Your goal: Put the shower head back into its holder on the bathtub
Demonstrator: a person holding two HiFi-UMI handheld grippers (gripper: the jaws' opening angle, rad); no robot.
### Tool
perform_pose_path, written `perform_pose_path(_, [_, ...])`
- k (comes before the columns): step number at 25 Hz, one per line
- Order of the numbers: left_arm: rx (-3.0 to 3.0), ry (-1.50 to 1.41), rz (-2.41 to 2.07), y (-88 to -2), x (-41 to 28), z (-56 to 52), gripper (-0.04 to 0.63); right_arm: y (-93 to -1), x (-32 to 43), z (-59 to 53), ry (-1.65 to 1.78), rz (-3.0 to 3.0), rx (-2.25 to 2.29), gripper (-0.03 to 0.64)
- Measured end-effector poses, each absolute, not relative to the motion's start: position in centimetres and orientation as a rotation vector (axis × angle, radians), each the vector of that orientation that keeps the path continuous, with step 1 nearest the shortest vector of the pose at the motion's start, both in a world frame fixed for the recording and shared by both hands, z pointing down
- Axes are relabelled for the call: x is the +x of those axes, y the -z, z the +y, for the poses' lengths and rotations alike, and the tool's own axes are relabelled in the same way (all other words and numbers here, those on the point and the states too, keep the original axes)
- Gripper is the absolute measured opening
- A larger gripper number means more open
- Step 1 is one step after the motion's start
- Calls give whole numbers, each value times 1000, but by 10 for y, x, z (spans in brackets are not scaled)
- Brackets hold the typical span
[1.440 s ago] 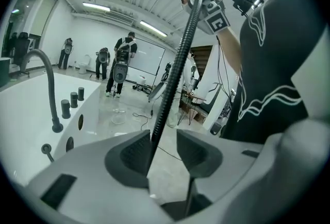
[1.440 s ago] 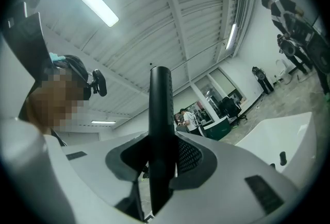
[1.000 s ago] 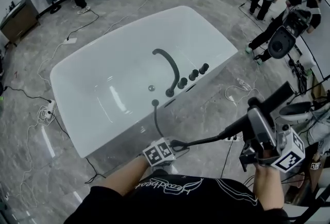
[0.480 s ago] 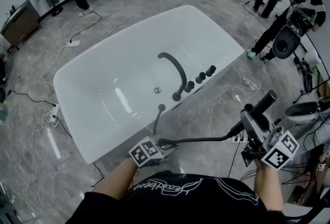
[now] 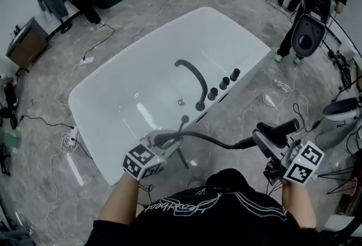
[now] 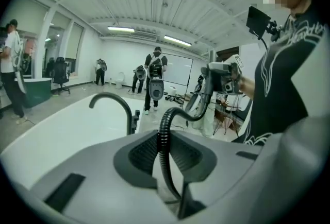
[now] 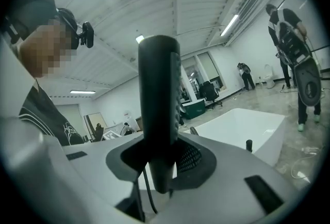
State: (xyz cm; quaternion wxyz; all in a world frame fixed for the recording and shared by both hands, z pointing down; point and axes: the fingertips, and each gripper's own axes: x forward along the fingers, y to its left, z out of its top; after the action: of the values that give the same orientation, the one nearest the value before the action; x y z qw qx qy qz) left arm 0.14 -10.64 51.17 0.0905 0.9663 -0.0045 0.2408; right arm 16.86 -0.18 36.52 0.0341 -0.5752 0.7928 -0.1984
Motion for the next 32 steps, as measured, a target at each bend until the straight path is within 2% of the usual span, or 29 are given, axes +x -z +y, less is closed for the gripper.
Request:
perform_pose_path(8, [2948,-637,-207,-433,-14,-154,64,-348,170,-4,564,2406,-1670,112])
perform_pose_path(19, [3095,-629,-378,-349,1,-220,63,-299,180,-35,490,2366,-1456,112])
perform_pose_path(32, [3263,-581,-451,-268,56,-268,64,-252,211,-69,329,2362,-1404,112])
